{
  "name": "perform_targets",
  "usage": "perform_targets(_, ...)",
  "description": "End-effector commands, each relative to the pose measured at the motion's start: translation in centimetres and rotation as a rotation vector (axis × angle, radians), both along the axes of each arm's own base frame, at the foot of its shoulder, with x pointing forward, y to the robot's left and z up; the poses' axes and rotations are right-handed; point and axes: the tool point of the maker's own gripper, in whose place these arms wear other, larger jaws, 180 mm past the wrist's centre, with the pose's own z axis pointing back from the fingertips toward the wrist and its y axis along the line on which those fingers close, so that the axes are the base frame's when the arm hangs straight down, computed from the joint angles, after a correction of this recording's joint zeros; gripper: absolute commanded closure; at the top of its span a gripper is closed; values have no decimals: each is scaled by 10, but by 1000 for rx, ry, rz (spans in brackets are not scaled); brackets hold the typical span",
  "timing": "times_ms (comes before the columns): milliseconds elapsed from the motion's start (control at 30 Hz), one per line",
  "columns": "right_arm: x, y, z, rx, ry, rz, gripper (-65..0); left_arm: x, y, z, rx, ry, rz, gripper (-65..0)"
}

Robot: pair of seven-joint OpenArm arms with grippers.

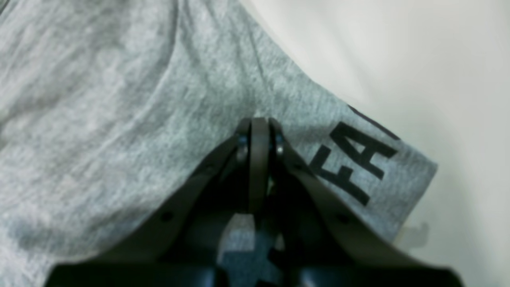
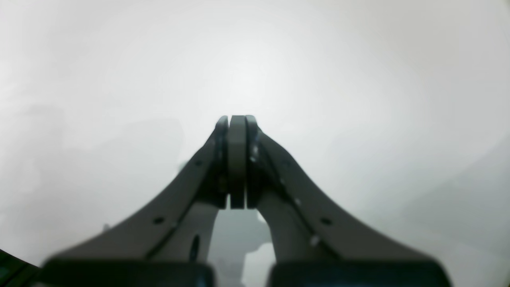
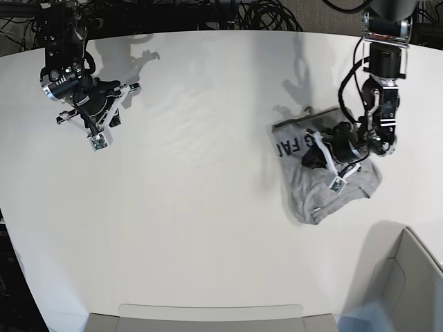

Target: Fold the T-shirt properly

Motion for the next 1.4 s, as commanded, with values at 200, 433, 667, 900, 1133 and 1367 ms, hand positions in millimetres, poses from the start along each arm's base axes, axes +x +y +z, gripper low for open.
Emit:
perform_targets(200, 8, 5, 10, 19, -45, 6, 0, -40, 123, -22, 384, 232, 9, 0)
perform_targets(433, 24, 17, 22, 62, -100, -1, 0, 21, 118, 52, 407, -30, -2, 0)
perform_targets(667, 38, 24, 53, 63, -197, 22, 0, 70, 104, 170, 342, -423, 128, 0)
perform_targets(900, 29, 27, 50, 95, -235, 24, 0, 21, 88, 224, 255, -655, 315, 0)
perform_targets(1133, -20, 49, 33, 255, -315, 3, 0, -44, 81, 204, 195, -670, 427, 0)
perform_targets(1367, -79, 48, 11, 316, -257, -97, 0, -112, 61, 161, 186, -638, 475, 0)
